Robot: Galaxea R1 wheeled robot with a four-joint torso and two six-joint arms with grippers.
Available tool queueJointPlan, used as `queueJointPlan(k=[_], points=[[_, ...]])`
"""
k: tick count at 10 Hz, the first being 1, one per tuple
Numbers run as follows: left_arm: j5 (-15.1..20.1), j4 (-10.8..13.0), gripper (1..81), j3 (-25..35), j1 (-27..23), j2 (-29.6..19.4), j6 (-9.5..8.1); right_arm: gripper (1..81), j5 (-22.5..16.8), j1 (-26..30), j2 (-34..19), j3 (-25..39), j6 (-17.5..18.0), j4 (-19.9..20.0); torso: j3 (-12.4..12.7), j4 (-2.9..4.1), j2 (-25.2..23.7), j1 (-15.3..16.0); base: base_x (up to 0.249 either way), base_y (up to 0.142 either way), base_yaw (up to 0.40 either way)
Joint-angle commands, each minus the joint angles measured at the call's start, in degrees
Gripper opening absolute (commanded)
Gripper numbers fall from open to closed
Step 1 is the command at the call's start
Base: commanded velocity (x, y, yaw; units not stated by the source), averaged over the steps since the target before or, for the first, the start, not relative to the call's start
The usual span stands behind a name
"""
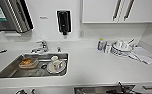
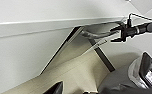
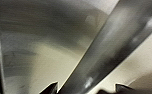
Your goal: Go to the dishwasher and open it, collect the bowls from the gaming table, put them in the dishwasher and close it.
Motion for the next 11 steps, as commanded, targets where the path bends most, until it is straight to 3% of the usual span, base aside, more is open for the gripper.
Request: queueJointPlan(k=[1, 5, 9, 11], points=[[1.5, -0.1, 81.1, 1.2, -4.8, -2.3, 0.49, 81.1, -5.4, 4.7, 0.5, -1.3, -0.1, -0.8, 0.0, 0.0, 0.0, 0.0, 0.0, 0.0, 0.0], [1.5, -0.1, 81.1, 0.4, -4.0, -1.8, 0.49, 81.1, -5.4, 1.5, 2.0, -2.9, -0.2, -2.0, 0.0, 0.0, 0.0, 0.0, 0.0, 0.0, 0.0], [1.5, -0.1, 81.1, -0.3, -4.0, -1.2, 0.49, 81.1, -2.4, -3.9, -3.8, 0.3, -0.8, -2.3, 0.0, 0.0, 0.0, 0.0, 0.0, 0.0, 0.0], [1.5, -0.1, 81.1, -0.4, -3.3, -0.7, 0.49, 81.1, -0.9, -6.6, -4.8, 0.6, -0.8, -5.0, 0.0, 0.02, 0.0, 0.0, 0.0, 0.0, 0.0]])
